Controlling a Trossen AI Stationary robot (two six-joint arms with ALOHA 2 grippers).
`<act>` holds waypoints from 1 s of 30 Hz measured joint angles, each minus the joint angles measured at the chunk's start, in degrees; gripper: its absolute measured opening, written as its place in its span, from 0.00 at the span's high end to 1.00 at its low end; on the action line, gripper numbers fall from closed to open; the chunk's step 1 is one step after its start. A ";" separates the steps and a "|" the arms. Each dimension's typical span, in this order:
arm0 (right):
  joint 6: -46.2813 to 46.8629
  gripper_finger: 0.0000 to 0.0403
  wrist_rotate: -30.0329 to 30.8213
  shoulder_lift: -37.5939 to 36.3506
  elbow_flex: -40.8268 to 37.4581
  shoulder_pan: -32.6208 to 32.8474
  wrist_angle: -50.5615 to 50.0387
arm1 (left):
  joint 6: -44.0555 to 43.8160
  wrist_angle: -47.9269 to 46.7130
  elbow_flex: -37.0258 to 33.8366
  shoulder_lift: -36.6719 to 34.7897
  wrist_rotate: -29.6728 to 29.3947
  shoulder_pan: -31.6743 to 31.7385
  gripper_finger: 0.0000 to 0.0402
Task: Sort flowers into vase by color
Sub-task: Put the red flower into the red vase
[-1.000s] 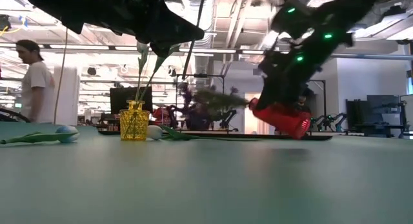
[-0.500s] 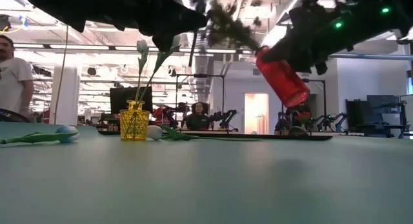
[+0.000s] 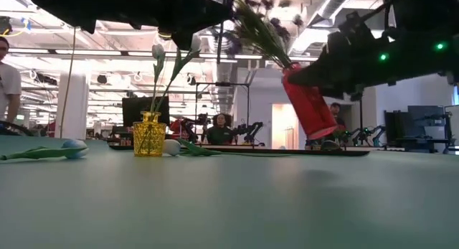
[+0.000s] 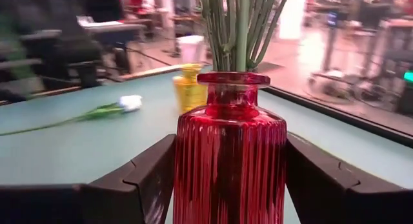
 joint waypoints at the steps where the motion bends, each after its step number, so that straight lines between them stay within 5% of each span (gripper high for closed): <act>1: -1.21 0.32 -0.97 1.52 0.01 0.17 2.57 | 0.33 -0.03 0.00 0.00 -1.16 0.00 1.00; 9: -7.11 0.32 -6.00 11.43 0.16 2.20 21.47 | 1.13 14.07 -3.06 5.52 -4.89 0.65 1.00; 18: -7.58 0.32 -6.11 15.04 2.21 2.90 21.52 | -0.12 39.25 0.56 19.92 -0.81 0.57 1.00; 30: -9.88 0.32 -7.93 15.00 4.24 2.91 21.58 | 3.43 39.77 5.99 20.59 -0.89 0.68 1.00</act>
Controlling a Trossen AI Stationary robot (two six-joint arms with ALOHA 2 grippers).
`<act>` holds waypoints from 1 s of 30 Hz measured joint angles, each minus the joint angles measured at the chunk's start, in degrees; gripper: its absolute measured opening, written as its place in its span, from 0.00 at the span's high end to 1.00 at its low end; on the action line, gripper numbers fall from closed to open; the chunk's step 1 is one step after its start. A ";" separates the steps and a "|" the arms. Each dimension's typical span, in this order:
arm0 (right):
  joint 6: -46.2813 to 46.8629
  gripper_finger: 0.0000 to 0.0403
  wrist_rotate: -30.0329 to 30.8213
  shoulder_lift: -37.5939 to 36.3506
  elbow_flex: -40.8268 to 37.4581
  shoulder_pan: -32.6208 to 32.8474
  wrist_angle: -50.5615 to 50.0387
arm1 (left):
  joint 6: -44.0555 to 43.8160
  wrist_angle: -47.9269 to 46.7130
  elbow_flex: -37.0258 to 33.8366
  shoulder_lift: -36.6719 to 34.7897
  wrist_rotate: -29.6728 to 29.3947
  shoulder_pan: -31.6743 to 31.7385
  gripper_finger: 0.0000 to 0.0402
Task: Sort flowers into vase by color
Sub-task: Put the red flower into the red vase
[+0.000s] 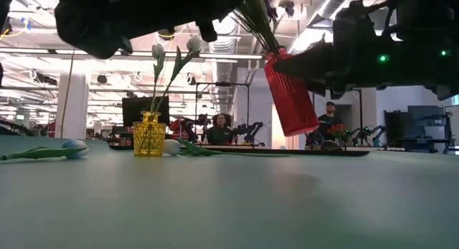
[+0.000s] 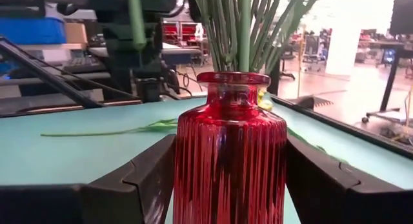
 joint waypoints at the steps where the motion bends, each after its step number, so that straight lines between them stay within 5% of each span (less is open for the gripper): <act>1: -0.57 0.32 -0.24 0.00 0.25 0.08 0.00 | 0.35 -0.42 0.62 0.02 0.04 0.00 1.00; 30: -4.77 0.32 -2.75 0.00 3.83 1.07 0.03 | 7.20 -5.54 2.21 0.02 -2.63 0.02 1.00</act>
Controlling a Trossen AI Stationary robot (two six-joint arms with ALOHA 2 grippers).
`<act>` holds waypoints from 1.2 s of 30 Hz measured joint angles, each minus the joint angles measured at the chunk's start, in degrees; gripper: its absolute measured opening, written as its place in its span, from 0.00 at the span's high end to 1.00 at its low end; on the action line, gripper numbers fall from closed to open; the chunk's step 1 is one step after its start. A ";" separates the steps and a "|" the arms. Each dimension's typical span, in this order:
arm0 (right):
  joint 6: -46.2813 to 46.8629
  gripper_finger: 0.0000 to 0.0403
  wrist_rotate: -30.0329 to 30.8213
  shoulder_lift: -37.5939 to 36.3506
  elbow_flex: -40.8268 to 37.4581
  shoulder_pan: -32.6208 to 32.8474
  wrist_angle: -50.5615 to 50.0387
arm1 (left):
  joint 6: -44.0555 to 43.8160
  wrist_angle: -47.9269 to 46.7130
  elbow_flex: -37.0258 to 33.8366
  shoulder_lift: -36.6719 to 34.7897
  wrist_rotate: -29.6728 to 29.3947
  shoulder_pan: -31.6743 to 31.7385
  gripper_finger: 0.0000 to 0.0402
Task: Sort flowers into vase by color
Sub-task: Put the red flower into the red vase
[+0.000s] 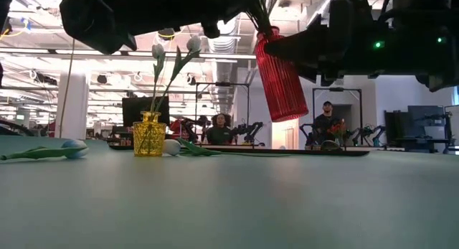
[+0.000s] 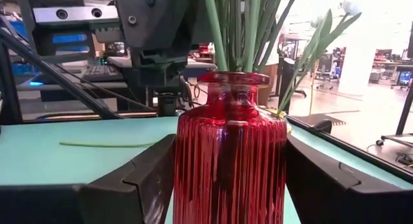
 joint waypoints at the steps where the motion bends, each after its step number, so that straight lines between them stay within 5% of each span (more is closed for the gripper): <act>1: -0.01 0.32 0.00 0.00 0.08 0.00 -0.02 | 0.00 -0.02 0.00 0.00 0.00 0.00 1.00; 21: -0.45 0.32 0.13 -0.13 0.18 -0.92 -0.45 | -10.50 -13.75 0.07 -0.04 -3.37 0.71 1.00; 36: -1.92 0.32 0.48 -0.22 1.35 -1.24 -1.49 | -14.26 -14.64 0.07 -0.15 -3.36 0.81 0.95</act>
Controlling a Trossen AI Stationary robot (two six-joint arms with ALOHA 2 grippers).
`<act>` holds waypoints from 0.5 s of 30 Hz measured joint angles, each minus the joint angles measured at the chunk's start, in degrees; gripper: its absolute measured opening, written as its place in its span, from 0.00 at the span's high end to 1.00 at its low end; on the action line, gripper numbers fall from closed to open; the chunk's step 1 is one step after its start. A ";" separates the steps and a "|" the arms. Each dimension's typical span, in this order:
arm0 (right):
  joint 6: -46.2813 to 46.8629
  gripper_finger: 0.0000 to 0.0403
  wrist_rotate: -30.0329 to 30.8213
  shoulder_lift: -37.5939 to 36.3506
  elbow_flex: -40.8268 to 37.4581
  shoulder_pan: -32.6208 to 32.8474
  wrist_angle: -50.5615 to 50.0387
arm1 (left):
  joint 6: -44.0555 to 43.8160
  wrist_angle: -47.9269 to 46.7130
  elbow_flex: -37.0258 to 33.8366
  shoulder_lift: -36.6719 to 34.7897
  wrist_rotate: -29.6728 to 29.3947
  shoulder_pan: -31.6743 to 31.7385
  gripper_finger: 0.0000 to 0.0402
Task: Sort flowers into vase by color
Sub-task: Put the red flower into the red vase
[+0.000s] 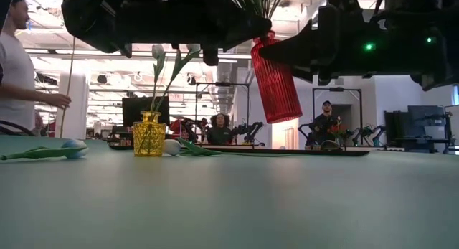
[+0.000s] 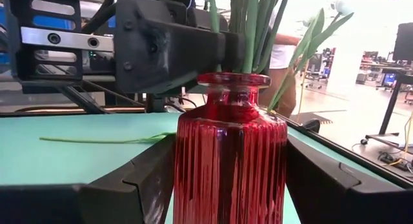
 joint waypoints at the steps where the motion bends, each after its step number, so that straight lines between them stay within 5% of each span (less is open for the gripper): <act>1: -0.01 0.32 0.01 0.00 0.03 -0.01 -0.03 | -0.11 -0.03 0.00 0.00 0.02 0.00 0.93; 15: -0.21 0.32 1.01 -0.11 0.24 -0.01 -0.14 | -0.86 -10.59 -0.02 -5.17 0.70 -0.04 0.64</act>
